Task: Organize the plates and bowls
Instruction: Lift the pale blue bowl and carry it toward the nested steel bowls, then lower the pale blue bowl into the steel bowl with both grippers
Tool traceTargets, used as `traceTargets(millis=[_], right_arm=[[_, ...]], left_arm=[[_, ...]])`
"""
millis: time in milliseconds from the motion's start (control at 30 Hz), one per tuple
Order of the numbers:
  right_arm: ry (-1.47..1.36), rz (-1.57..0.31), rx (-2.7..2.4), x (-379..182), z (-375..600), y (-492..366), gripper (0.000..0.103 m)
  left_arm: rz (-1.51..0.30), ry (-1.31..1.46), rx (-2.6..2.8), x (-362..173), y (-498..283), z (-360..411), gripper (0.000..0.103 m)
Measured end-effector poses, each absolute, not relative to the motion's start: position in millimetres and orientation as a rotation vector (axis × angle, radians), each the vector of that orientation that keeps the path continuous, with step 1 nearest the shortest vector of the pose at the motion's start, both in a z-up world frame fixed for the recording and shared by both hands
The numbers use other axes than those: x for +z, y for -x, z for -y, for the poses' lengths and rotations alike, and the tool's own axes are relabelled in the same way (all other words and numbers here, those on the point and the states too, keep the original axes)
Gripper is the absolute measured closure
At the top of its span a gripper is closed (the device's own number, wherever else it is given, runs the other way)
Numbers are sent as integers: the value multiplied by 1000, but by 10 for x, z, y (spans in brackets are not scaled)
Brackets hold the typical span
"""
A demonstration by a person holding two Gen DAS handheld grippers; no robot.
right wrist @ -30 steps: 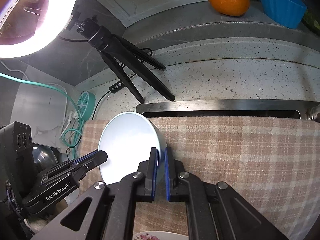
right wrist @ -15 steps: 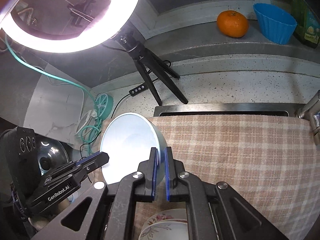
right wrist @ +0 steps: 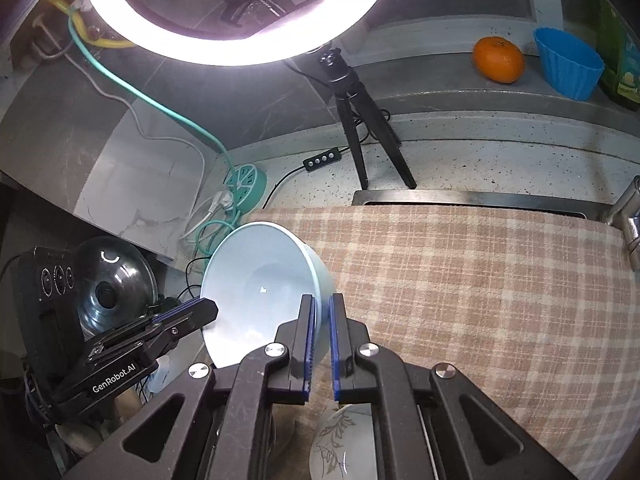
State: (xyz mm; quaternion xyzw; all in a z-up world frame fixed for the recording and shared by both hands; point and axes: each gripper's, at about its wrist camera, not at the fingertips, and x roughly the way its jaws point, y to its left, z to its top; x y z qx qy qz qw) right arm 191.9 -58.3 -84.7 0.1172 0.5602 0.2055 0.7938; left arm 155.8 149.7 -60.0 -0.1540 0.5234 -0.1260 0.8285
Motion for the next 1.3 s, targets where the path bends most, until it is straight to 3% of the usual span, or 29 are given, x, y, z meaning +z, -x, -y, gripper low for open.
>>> traceTargets(millis=[433,1300], right_arm=[[-195,-1222,514,-835,162,-1435,96],[-98,-1340,585,-1252,-356,-878,96]], left_arm=[[-1062,350,-202,-511,-961,-1844,97],[-1167,427,-121,-978,-310,-2255,97]])
